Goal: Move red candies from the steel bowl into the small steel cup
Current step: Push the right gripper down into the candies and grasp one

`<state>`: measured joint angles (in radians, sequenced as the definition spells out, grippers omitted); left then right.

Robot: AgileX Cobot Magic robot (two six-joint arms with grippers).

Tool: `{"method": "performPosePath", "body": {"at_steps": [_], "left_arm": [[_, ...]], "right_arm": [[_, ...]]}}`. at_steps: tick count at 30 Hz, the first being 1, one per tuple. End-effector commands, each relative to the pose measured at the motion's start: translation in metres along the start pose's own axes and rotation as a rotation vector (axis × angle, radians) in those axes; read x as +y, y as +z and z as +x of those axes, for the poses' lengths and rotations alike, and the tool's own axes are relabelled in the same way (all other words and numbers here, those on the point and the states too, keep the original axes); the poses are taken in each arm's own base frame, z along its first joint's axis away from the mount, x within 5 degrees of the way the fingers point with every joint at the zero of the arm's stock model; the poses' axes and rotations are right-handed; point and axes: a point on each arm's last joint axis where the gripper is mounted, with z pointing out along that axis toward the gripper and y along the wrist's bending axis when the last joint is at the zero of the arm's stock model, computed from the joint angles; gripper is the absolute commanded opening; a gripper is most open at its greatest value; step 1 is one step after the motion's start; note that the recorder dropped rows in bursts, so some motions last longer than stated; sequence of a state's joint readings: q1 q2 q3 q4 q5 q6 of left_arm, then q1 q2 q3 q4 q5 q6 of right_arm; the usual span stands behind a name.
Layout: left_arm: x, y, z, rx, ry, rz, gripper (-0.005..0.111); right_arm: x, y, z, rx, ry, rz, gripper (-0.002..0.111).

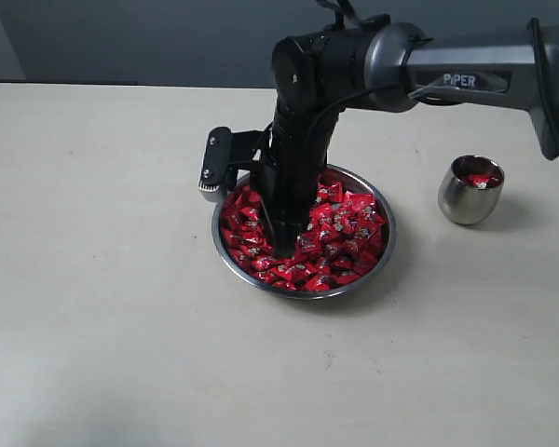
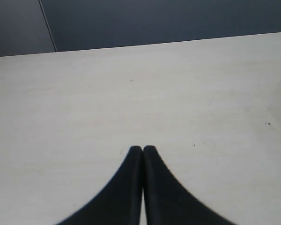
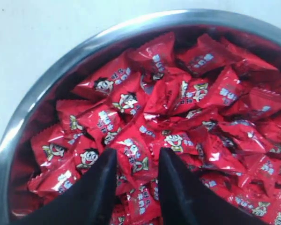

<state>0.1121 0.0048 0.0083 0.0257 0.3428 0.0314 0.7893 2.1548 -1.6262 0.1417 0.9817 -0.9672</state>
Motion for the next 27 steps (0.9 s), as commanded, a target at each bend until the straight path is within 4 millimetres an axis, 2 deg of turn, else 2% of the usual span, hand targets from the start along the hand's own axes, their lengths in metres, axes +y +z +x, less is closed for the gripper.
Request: {"method": "performPosePath", "body": {"at_steps": [1, 13, 27], "left_arm": [[0.000, -0.001, -0.004, -0.022, 0.000, 0.003, 0.000], [0.000, -0.001, -0.004, -0.022, 0.000, 0.003, 0.000], [0.000, -0.001, -0.004, -0.022, 0.000, 0.003, 0.000]], "right_arm": [[0.000, 0.001, 0.001, 0.024, -0.018, 0.000, 0.031], [-0.001, 0.015, 0.002, 0.035, -0.011, -0.017, 0.031], [0.006, 0.014, -0.005, 0.021, -0.017, -0.034, 0.031]]}}
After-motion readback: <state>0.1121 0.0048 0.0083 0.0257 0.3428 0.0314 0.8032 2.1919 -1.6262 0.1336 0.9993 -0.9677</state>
